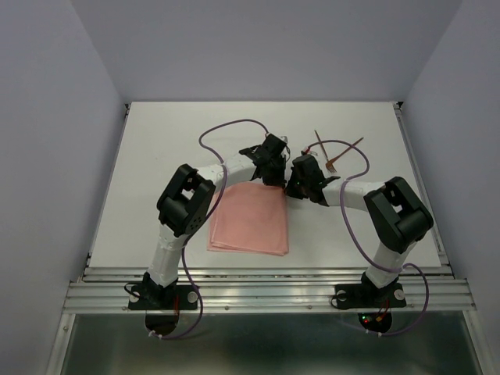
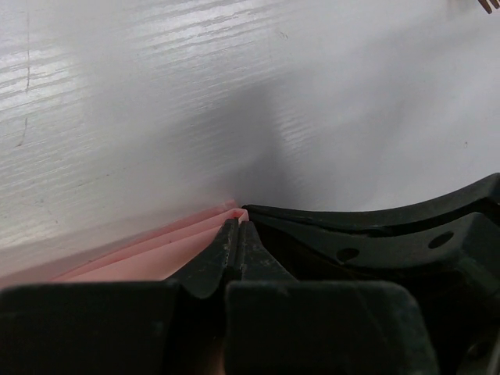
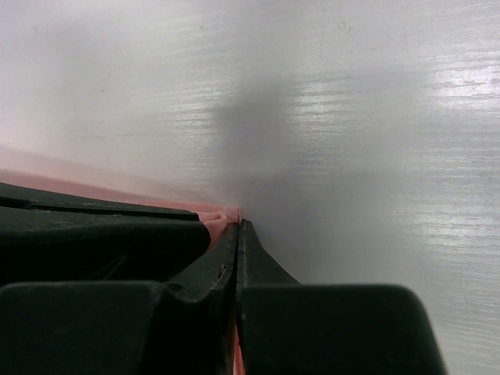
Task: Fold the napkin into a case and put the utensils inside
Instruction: Smooth out the lower triangle-folded napkin at the center of the board.
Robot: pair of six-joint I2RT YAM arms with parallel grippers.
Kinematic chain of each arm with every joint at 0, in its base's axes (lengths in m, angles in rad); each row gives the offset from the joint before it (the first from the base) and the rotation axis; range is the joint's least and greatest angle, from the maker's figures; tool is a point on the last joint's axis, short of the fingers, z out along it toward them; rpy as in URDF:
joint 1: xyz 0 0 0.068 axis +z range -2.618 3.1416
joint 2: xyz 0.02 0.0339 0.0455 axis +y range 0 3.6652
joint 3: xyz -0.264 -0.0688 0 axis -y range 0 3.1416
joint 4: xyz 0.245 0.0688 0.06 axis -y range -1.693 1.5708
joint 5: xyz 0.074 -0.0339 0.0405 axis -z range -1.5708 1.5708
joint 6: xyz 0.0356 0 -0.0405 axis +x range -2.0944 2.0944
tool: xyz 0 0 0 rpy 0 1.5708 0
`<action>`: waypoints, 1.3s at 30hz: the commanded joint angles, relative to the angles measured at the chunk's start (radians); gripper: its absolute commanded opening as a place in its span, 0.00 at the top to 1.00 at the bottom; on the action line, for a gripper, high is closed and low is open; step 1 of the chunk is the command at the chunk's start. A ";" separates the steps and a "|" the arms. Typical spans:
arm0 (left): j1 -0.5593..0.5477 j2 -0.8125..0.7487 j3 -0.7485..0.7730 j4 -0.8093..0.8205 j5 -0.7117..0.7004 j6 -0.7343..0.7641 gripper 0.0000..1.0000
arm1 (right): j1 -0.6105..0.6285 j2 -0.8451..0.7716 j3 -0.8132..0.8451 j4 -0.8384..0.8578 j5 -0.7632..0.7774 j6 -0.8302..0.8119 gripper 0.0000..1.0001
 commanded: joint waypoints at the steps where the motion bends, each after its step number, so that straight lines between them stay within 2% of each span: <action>1: -0.008 -0.022 -0.015 0.026 0.035 0.023 1.00 | 0.001 -0.013 -0.019 -0.021 0.042 -0.004 0.99; 7: -0.008 -0.002 -0.012 0.023 0.016 0.023 1.00 | -0.008 -0.051 -0.028 -0.026 0.062 -0.006 0.99; 10: -0.008 -0.002 -0.001 0.012 -0.003 0.028 1.00 | -0.008 -0.091 -0.033 -0.039 0.089 -0.006 0.90; 15: -0.008 -0.002 0.007 0.009 0.000 0.036 1.00 | -0.008 -0.169 -0.038 -0.121 0.177 -0.016 0.82; 16: -0.009 -0.002 0.008 0.012 0.002 0.034 0.98 | -0.008 -0.186 -0.041 -0.125 0.195 -0.020 0.82; 17: -0.008 -0.002 0.008 0.014 0.008 0.036 0.91 | -0.008 -0.217 -0.051 -0.136 0.201 -0.024 0.81; 19: -0.008 -0.005 0.010 0.017 0.015 0.039 0.85 | -0.008 -0.242 -0.059 -0.148 0.212 -0.026 0.81; 20: -0.008 -0.010 0.008 0.021 0.022 0.042 0.77 | -0.008 -0.260 -0.067 -0.154 0.211 -0.027 0.80; 22: -0.008 -0.021 0.002 0.028 0.031 0.043 0.69 | -0.008 -0.269 -0.073 -0.158 0.205 -0.029 0.79; 34: -0.008 -0.024 -0.029 0.054 0.083 0.042 0.70 | -0.008 -0.179 -0.093 -0.090 0.065 0.017 0.80; 39: -0.008 0.013 -0.018 0.058 0.117 0.040 0.78 | -0.008 -0.191 -0.099 -0.078 0.054 0.028 0.78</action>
